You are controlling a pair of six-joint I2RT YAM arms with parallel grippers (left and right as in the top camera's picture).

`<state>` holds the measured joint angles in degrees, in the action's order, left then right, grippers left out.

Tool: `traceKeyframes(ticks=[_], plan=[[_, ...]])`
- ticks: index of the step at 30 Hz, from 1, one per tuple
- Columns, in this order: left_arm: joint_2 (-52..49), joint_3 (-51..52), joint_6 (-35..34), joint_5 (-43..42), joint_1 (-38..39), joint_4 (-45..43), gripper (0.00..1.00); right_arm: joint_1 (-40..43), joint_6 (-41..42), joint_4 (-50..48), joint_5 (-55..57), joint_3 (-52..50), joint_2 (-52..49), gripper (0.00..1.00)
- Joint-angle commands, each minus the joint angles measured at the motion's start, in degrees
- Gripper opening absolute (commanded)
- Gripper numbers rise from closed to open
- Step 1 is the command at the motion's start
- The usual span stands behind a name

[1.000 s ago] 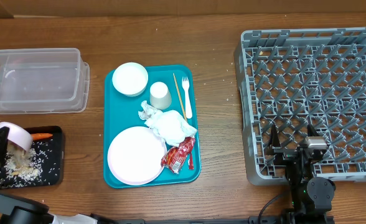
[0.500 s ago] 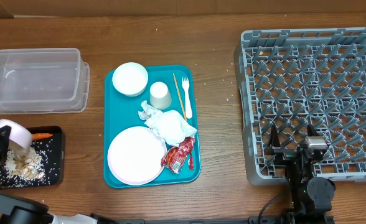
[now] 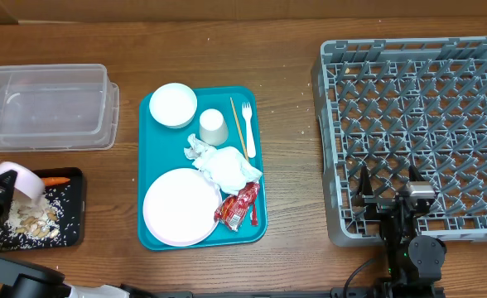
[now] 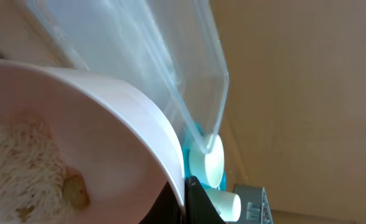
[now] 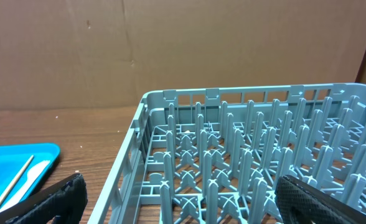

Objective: Sort waste into correct bins and load items into the dishwasher
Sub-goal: 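Tip the pink bowl over the black tray to pour out rice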

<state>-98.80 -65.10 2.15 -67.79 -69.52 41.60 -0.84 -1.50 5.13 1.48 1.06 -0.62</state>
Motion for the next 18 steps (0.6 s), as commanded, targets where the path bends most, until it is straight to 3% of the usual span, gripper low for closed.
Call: traceKeyframes(ticks=[1, 5, 10, 14, 15, 17, 18], plan=[[-0.44, -0.15, 0.76, -15.21, 0.22, -4.33, 0.04, -0.33, -0.22, -0.42, -0.22, -0.61, 0.39, 1.0], [-0.46, -0.13, 2.25, 1.4, 0.22, 2.93, 0.04, -0.33, -0.22, -0.42, -0.22, -0.61, 0.39, 1.0], [-0.48, -0.13, 2.86, -1.86, 0.07, 3.23, 0.04, -0.33, -0.24, -0.42, -0.22, -0.61, 0.39, 1.0], [-0.48, -0.13, -0.11, 9.49, 0.15, 4.42, 0.04, -0.33, -0.22, -0.42, -0.22, -0.61, 0.39, 1.0], [-0.48, -0.13, -1.27, 4.22, 0.15, 2.8, 0.04, -0.33, -0.22, -0.42, -0.22, -0.61, 0.39, 1.0], [-0.48, -0.13, 1.79, -14.88, 0.2, -0.87, 0.04, -0.33, -0.22, -0.42, -0.22, -0.61, 0.39, 1.0], [-0.48, -0.13, 3.06, -16.63, 0.17, -0.72, 0.04, -0.33, -0.22, -0.42, -0.22, -0.61, 0.39, 1.0]])
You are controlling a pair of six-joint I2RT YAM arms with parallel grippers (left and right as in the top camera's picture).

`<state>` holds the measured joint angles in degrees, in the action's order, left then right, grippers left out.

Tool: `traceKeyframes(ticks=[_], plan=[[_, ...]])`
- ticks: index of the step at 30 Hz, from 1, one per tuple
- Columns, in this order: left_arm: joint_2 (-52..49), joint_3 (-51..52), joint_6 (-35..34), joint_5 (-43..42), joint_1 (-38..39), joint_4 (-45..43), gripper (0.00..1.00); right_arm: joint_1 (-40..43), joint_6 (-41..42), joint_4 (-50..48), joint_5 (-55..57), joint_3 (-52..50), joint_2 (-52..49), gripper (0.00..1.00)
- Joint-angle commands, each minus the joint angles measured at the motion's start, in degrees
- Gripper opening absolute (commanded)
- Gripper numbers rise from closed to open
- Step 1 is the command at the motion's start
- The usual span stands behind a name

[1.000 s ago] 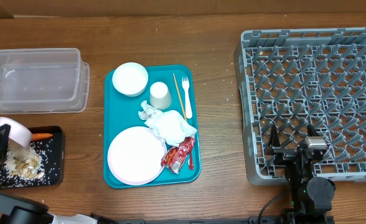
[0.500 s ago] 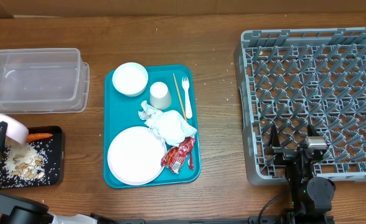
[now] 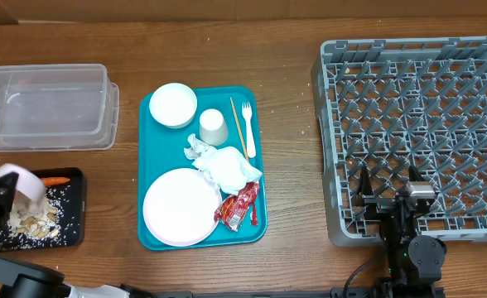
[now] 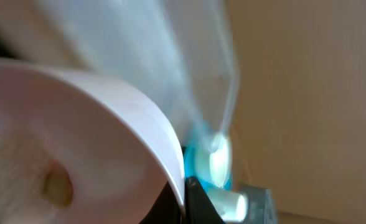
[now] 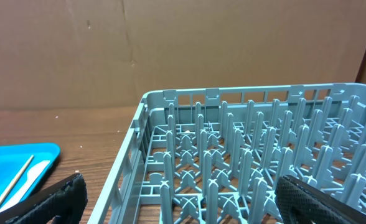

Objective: Sort waste into correct bins and load items into the dishwasher
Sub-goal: 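Tip the pink bowl over the black tray to pour out rice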

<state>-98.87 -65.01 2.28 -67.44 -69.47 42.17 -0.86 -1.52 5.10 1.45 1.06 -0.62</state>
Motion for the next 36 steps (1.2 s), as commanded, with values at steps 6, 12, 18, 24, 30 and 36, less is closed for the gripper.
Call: traceKeyframes(ticks=[6, 12, 18, 24, 30, 36], plan=[[-0.46, -0.04, 2.91, -7.21, 0.13, 3.15, 0.04, -0.31, -0.2, -0.39, -0.2, -0.61, 0.39, 1.0], [-0.46, 0.04, 4.85, -16.68, 0.07, 5.55, 0.04, -0.31, -0.2, -0.39, -0.2, -0.61, 0.39, 1.0], [-0.46, 0.04, 3.82, -16.04, -0.42, 4.22, 0.04, -0.31, -0.2, -0.39, -0.2, -0.61, 0.39, 1.0], [-0.5, 0.04, -3.21, -8.9, -1.77, 2.67, 0.04, -0.31, -0.2, -0.39, -0.2, -0.61, 0.39, 1.0], [-0.76, 0.04, -9.2, -16.09, -1.81, 1.11, 0.04, -0.31, -0.2, -0.39, -0.2, -0.61, 0.39, 1.0], [-0.81, 0.04, -7.87, -15.04, -1.99, -0.02, 0.04, -0.31, -0.2, -0.39, -0.2, -0.61, 0.39, 1.0]])
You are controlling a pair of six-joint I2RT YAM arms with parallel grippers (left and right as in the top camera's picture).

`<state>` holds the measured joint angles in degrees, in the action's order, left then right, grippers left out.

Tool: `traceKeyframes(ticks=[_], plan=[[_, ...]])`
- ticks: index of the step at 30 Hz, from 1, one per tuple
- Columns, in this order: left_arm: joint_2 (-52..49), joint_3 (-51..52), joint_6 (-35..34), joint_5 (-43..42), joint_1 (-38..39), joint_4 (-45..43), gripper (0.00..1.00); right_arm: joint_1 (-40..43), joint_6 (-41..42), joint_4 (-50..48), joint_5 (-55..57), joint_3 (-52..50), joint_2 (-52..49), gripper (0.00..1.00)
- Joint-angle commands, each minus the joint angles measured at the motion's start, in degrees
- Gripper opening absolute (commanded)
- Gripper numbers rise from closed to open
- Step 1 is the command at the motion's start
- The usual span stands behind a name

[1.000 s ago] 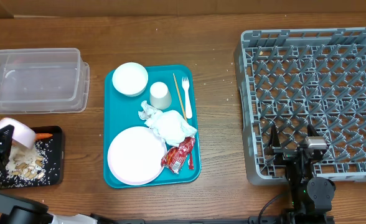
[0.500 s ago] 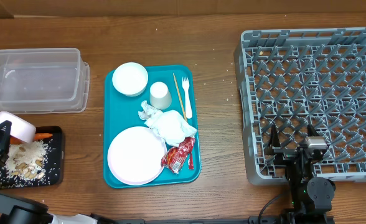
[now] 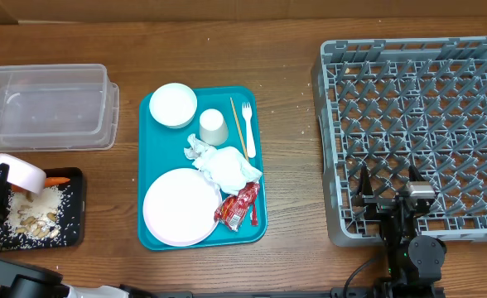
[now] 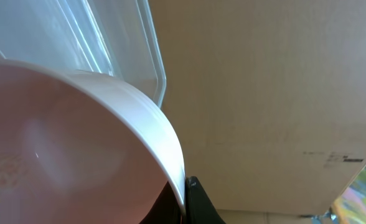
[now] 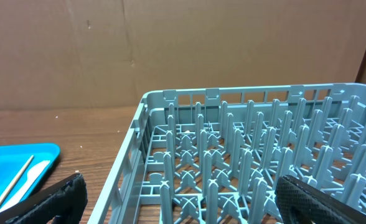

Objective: Sort waste into correct bins and load items into the dishwasher
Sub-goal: 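Tip the pink bowl over the black tray to pour out rice, then carry the empty pink bowl back and set it on the teal tray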

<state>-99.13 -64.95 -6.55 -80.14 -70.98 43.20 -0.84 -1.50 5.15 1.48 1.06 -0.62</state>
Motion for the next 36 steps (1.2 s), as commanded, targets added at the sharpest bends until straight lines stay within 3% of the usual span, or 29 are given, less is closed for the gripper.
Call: traceKeyframes(ticks=[1, 2, 3, 6, 8, 11, 12, 14, 15, 18, 20, 24, 31, 36], plan=[[-0.57, -0.02, -1.27, 0.96, -0.48, -0.55, 0.04, -0.33, -0.22, -0.44, -0.22, -0.61, 0.39, 1.0], [-0.57, -0.02, -2.73, -0.24, -0.48, 0.55, 0.04, -0.33, -0.22, -0.44, -0.22, -0.61, 0.39, 1.0], [-0.57, -0.02, 1.53, -4.26, -0.35, -0.87, 0.04, -0.33, -0.22, -0.44, -0.22, -0.61, 0.39, 1.0], [-0.57, -0.02, 1.4, -4.28, -0.13, -0.15, 0.04, -0.33, -0.22, -0.44, -0.22, -0.61, 0.39, 1.0], [-0.57, -0.02, 7.19, -9.84, -0.07, -0.83, 0.04, -0.33, -0.22, -0.44, -0.22, -0.61, 0.39, 1.0], [-0.57, -0.09, 2.45, -10.4, 0.07, 0.48, 0.04, -0.33, -0.22, -0.44, -0.22, -0.61, 0.39, 1.0], [-0.5, -0.07, 4.04, -10.4, 0.13, -0.13, 0.04, -0.33, -0.22, -0.44, -0.22, -0.61, 0.39, 1.0], [-0.63, -0.07, 5.6, -6.49, 0.13, -0.57, 0.04, -0.33, -0.22, -0.44, -0.22, -0.61, 0.39, 1.0], [-0.63, -0.07, 0.22, -1.7, -0.11, 0.61, 0.04, -0.33, -0.22, -0.44, -0.22, -0.61, 0.39, 1.0], [-0.63, -0.07, 3.19, -4.7, -0.17, 0.04, 0.04, -0.33, -0.22, -0.44, -0.22, -0.61, 0.39, 1.0], [-0.63, -0.07, 0.94, -5.01, -0.02, 0.02, 0.04, -0.33, -0.22, -0.44, -0.22, -0.61, 0.39, 1.0], [-0.5, -0.09, 0.2, 2.82, 2.43, 4.13, 0.04, -0.33, -0.22, -0.44, -0.22, -0.61, 0.39, 1.0], [3.34, -1.46, 0.72, 1.84, 4.13, 7.52, 0.04, -0.33, -0.22, -0.44, -0.22, -0.61, 0.39, 1.0], [9.92, -4.61, 0.94, 13.6, 7.54, 14.58, 0.04, -0.33, -0.22, -0.44, -0.22, -0.61, 0.39, 1.0]])
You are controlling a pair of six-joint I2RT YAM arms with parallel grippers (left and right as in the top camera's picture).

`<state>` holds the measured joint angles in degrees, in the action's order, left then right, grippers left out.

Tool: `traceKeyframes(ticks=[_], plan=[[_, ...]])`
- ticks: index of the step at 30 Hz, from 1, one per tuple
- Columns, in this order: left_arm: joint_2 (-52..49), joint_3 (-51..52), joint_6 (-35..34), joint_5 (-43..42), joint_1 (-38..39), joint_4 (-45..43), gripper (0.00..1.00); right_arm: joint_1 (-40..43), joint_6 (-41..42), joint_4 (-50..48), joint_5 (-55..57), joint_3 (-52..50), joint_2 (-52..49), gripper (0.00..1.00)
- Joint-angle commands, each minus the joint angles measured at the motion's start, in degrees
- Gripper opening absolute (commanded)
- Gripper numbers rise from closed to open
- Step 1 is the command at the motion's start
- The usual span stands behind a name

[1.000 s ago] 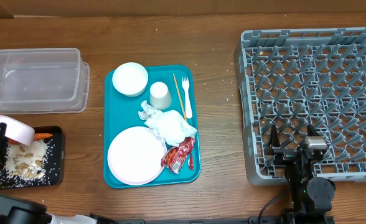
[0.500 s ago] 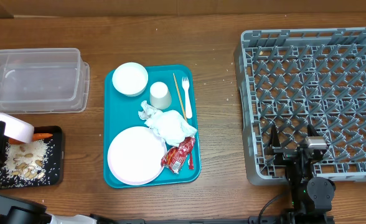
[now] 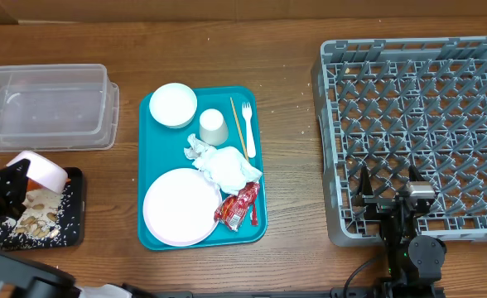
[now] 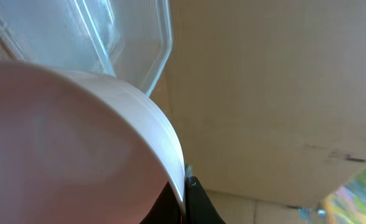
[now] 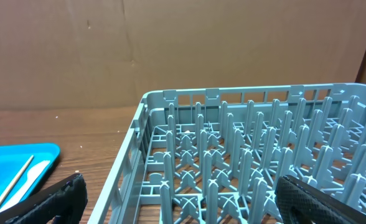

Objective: Sort waste into correct bins and load items into the dishwasher
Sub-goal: 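Carry the empty pink bowl back and set it on the teal tray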

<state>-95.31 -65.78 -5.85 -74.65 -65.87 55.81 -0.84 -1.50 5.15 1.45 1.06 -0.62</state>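
Note:
A pink bowl (image 3: 41, 170) hangs tilted over the black scrap tray (image 3: 71, 225), which holds rice and food bits. My left gripper (image 4: 184, 190) is shut on the bowl's rim; in the left wrist view the bowl's inside (image 4: 65, 149) looks empty. The teal tray (image 3: 147, 141) carries a small white bowl (image 3: 173, 104), paper cup (image 3: 214, 127), fork (image 3: 248, 117), chopstick (image 3: 238, 126), crumpled napkin (image 3: 224, 165), white plate (image 3: 180, 207) and red wrapper (image 3: 238, 205). My right gripper (image 5: 183, 208) stands open at the near edge of the grey dish rack (image 3: 417, 124).
A clear plastic bin (image 3: 49, 108) stands behind the scrap tray at the far left. The dish rack (image 5: 251, 155) fills the right side with rows of upright pegs. Bare wooden table lies between the teal tray and the rack.
The pink bowl, still in my left gripper, has shifted a little to the right over the scrap tray and now covers the carrot piece. My right arm has not moved.
The left gripper held the pink bowl tipped over the black tray with rice and scraps still inside. Later the bowl's inside showed only faint traces and more food lay on the tray. Now the bowl looks empty and sits further right. The right gripper stayed open throughout.

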Motion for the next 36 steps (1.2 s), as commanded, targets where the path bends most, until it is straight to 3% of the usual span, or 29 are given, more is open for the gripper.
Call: traceKeyframes(ticks=[1, 5, 8, 10, 11, 13, 14, 15, 19, 23, 36], plan=[[7.13, -4.46, 0.33, 9.33, 3.21, 2.56, 0.04, -0.33, -0.22, -0.44, -0.2, -0.61, 0.39, 1.0], [11.63, -8.41, 1.18, 10.05, 11.13, 3.19, 0.04, -0.33, -0.22, -0.44, -0.2, -0.61, 0.39, 1.0], [14.03, -13.14, 3.15, 19.02, 21.03, 7.02, 0.04, -0.33, -0.22, -0.44, -0.2, -0.61, 0.39, 1.0], [15.15, -16.28, 4.17, 28.52, 30.45, 10.12, 0.04, -0.33, -0.22, -0.44, -0.2, -0.61, 0.39, 1.0], [15.8, -16.83, 4.15, 35.3, 39.39, 10.38, 0.04, -0.33, -0.22, -0.44, -0.2, -0.61, 0.39, 1.0], [15.74, -16.81, 3.69, 42.93, 47.32, 10.14, 0.04, -0.33, -0.22, -0.44, -0.2, -0.61, 0.39, 1.0], [14.91, -16.76, 0.48, 53.86, 55.08, 9.81, 0.04, -0.33, -0.22, -0.44, -0.2, -0.61, 0.39, 1.0], [14.25, -16.76, -1.62, 59.41, 58.66, 9.68, 0.04, -0.33, -0.22, -0.44, -0.2, -0.61, 0.39, 1.0], [7.43, -16.76, -7.34, 71.76, 73.85, 7.67, 0.04, -0.33, -0.22, -0.44, -0.2, -0.61, 0.39, 1.0], [1.11, -16.76, -12.26, 76.3, 78.12, 5.9, 0.04, -0.33, -0.22, -0.44, -0.2, -0.61, 0.39, 1.0], [-11.15, -16.76, -12.63, 78.25, 78.62, 3.26, 0.04, -0.33, -0.22, -0.44, -0.2, -0.61, 0.39, 1.0]])
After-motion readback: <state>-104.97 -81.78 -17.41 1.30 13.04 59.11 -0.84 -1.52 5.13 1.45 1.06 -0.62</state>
